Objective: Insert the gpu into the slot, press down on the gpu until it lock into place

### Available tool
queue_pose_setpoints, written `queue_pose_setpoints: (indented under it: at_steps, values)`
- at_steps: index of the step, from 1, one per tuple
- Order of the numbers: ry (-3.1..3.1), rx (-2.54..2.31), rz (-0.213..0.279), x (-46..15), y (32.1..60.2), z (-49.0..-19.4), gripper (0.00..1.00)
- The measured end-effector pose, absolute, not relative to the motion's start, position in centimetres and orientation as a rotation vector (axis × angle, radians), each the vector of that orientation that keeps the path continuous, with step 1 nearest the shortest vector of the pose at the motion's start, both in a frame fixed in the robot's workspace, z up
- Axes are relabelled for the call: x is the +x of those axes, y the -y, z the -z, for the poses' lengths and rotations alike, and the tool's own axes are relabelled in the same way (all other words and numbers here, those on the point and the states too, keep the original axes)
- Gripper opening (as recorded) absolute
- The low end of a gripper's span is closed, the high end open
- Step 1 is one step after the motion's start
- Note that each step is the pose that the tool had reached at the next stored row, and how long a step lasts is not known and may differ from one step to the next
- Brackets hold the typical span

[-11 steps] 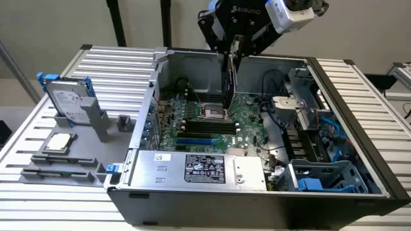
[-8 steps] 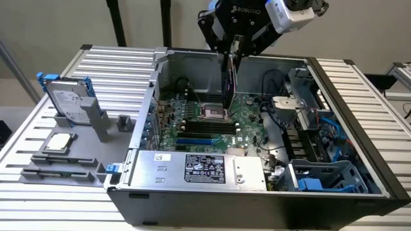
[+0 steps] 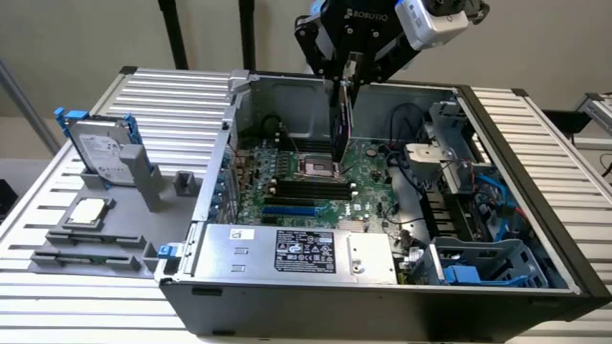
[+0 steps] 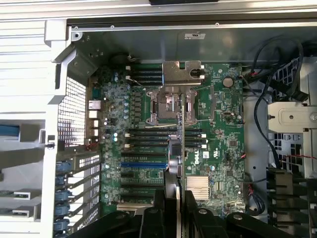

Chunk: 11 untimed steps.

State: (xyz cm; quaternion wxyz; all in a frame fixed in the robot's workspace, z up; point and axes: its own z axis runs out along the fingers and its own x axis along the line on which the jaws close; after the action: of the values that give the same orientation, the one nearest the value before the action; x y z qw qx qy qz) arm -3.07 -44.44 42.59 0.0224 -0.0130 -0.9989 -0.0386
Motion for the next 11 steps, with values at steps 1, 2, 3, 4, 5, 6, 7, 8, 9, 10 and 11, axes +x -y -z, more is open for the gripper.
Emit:
queue_pose_setpoints:
  at_steps: [1,2,3,4,5,6,7,8,9,10,11]
  values:
    - [3.094,-0.040,0.120,-3.07,44.44,-42.59,0.27]
    - [3.094,-0.040,0.120,-3.07,44.44,-42.59,0.27]
    - [3.094,-0.040,0.120,-3.07,44.44,-42.59,0.27]
    - [3.094,-0.034,0.119,-3.07,44.44,-42.59,0.27]
    - [3.094,-0.008,0.119,-3.07,44.44,-42.58,0.27]
    - [3.093,0.020,0.118,-3.07,44.44,-42.57,0.27]
    - [3.092,0.048,0.118,-3.07,44.44,-42.57,0.27]
    - [3.091,0.076,0.117,-3.07,44.44,-42.56,0.27]
    - [3.089,0.104,0.116,-3.07,44.44,-42.56,0.27]
    - [3.088,0.132,0.116,-3.07,44.44,-42.55,0.27]
    - [3.086,0.160,0.115,-3.07,44.44,-42.54,0.27]
